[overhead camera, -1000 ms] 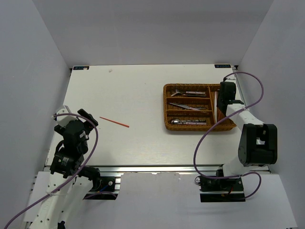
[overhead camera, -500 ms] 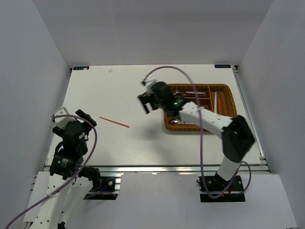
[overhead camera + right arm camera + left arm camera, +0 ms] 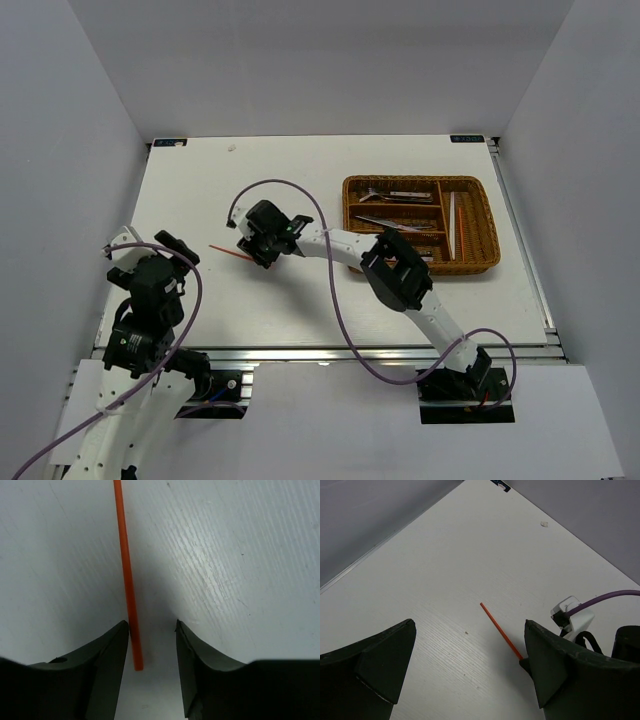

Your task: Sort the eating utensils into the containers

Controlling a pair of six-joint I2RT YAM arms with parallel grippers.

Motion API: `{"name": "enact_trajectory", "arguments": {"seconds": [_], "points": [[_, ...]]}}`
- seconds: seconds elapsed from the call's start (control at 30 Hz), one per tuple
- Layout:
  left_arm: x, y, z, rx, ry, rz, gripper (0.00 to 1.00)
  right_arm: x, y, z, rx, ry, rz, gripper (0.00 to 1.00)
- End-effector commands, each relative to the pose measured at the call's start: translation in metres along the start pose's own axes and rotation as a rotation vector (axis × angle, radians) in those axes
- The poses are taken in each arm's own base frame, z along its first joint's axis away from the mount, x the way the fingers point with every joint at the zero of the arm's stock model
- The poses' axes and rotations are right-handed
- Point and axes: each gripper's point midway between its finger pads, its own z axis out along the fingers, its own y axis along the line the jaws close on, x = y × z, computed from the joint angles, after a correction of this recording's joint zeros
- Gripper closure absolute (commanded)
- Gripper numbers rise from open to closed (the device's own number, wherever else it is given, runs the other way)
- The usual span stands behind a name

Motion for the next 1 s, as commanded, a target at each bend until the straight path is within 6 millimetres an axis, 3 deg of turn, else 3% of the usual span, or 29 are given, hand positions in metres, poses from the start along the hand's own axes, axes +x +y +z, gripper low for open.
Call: {"name": "enact_trajectory", "arguments": {"seconds": [0.0,0.13,0.2,0.33,0.37,0.47,0.53,0.57,0.6,0.63,0.67,0.7,0.73,0.77,0.8,0.83,0.87,0.9,0.93,0.97], "points": [[-0.003,0.0,-0.001,-0.005,-0.001,-0.002,0.02,-0.013,0.002,-0.019,-0.029,-0.011,-0.047,0.52],[-0.001,-0.002,0.0,0.001,0.006,0.006,0.02,0.031,0.011,-0.012,-0.057,0.091,-0.068,0.66],[-0.001,-0.002,0.0,-0.001,0.009,0.011,0.02,0.05,0.013,-0.009,-0.065,0.143,-0.071,0.78],[0.0,-0.002,0.001,0.0,0.011,0.01,0.02,0.076,0.018,-0.006,-0.083,0.229,-0.062,0.83],[0.0,-0.002,0.001,0.0,0.01,0.009,0.02,0.084,0.018,-0.005,-0.063,0.252,-0.068,0.97],[0.0,-0.002,0.001,0.003,0.012,0.009,0.02,0.097,0.022,-0.009,-0.04,0.28,-0.079,1.0],[0.001,-0.003,0.001,0.005,0.014,0.01,0.02,0.074,0.024,-0.02,-0.027,0.201,-0.057,1.0],[0.002,-0.003,0.001,0.005,0.017,0.011,0.02,0.045,0.024,-0.041,-0.015,0.12,-0.014,1.0],[0.001,-0.003,0.0,0.006,0.013,0.008,0.02,0.047,0.026,-0.051,-0.016,0.104,0.008,1.0],[0.002,-0.003,0.001,0.005,0.014,0.007,0.02,0.022,0.023,-0.063,0.001,-0.002,0.028,1.0],[0.002,-0.003,0.0,0.007,0.014,0.006,0.02,0.011,0.014,-0.078,0.019,-0.061,0.068,1.0],[0.001,-0.003,0.0,0.006,0.013,0.006,0.02,0.002,0.006,-0.11,0.033,-0.132,0.142,1.0],[0.001,-0.002,0.0,0.006,0.012,0.005,0.02,-0.012,-0.003,-0.126,0.029,-0.213,0.189,1.0],[0.002,-0.003,0.0,0.007,0.013,0.005,0.02,-0.008,-0.035,-0.141,0.077,-0.243,0.256,1.0],[0.001,-0.003,0.0,0.008,0.012,0.004,0.02,-0.016,-0.052,-0.172,0.117,-0.306,0.297,1.0],[0.002,-0.002,0.0,0.006,0.013,0.006,0.02,0.01,-0.066,-0.18,0.158,-0.278,0.334,1.0],[0.001,-0.002,-0.001,0.009,0.011,0.003,0.02,0.028,-0.103,-0.198,0.231,-0.277,0.396,1.0],[0.001,-0.003,-0.001,0.013,0.01,0.0,0.02,0.029,-0.118,-0.229,0.278,-0.32,0.411,1.0],[-0.001,-0.003,-0.002,0.015,0.004,-0.003,0.02,0.06,-0.129,-0.237,0.32,-0.282,0.407,1.0],[-0.001,-0.003,-0.002,0.02,0.005,-0.004,0.02,0.076,-0.161,-0.271,0.415,-0.314,0.429,1.0]]}}
